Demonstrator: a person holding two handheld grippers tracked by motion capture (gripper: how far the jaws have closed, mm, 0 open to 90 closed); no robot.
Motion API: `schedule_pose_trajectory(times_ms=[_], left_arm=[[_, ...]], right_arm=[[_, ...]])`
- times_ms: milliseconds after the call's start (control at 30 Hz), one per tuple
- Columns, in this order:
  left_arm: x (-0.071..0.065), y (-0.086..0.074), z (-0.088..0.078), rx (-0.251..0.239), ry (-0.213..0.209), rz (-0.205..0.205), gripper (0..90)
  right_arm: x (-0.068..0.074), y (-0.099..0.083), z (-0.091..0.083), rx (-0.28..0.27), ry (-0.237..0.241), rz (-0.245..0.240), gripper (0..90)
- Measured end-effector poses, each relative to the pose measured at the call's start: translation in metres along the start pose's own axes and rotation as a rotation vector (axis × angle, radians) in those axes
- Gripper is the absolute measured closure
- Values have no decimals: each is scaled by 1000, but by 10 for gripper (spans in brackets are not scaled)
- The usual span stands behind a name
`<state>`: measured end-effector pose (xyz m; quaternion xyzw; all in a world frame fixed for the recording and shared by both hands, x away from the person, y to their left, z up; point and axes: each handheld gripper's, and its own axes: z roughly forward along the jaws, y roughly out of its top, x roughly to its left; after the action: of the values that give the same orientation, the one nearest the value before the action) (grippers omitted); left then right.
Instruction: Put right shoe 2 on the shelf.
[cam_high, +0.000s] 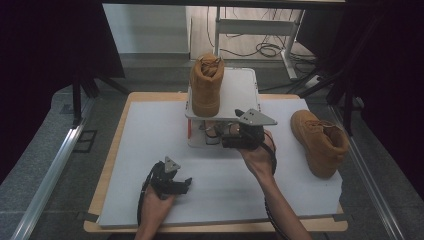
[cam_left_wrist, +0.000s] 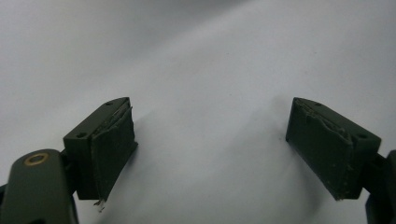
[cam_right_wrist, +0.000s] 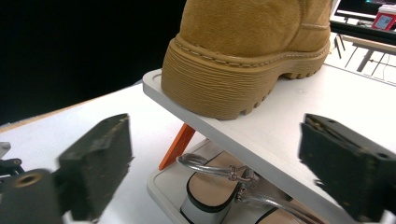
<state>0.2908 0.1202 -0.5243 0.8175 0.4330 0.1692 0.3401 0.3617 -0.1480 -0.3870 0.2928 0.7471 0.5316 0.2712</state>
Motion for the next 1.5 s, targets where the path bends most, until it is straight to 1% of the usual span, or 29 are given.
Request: schedule_pose_trajectory(times_ms=[67,100,233,333,433,467,567,667,800,833,967,1067,1100,1300,1433,1500], left_arm=[[0,0,0,0,0,1,154],[0,0,0,1,0,1,154],[0,0,0,2,1,2,154],[0,0,0,3,2,3,153],[0,0,0,1,2,1,153],[0,0,0,1,2,1,153],[0,0,0,1,2,1,154],[0,0,0,2,3,3,153],[0,0,0,1,3,3,153],[0,0,0,2,2,2,153],[0,0,0,2,3,3,153],[0,0,0,2,3,3,153],[0,0,0,2,3,3,153],[0,0,0,2,3,3,153],[0,0,0,2,3,2,153],[0,0,0,1,3,3,153]], right_arm=[[-1,0,-1,-2,-3,4,62],[-3,-2,-4,-3,-9,12,31],[-7,-5,-9,4,-18,16,0],[-10,-8,-14,10,-11,21,0],[-13,-10,-19,13,0,43,0],[-13,-10,-19,13,0,43,0],[-18,-15,-27,13,9,62,0],[-21,-18,-33,9,5,67,0],[-25,-21,-39,25,-12,65,0],[-29,-25,-44,29,-18,87,0],[-36,-31,-53,37,-40,100,0],[-39,-33,-57,43,-51,101,0],[-42,-36,-61,35,-58,105,0],[-47,-42,-73,53,-83,110,0],[-50,-46,-78,48,-91,122,0],[-55,-52,-86,39,-101,139,0]])
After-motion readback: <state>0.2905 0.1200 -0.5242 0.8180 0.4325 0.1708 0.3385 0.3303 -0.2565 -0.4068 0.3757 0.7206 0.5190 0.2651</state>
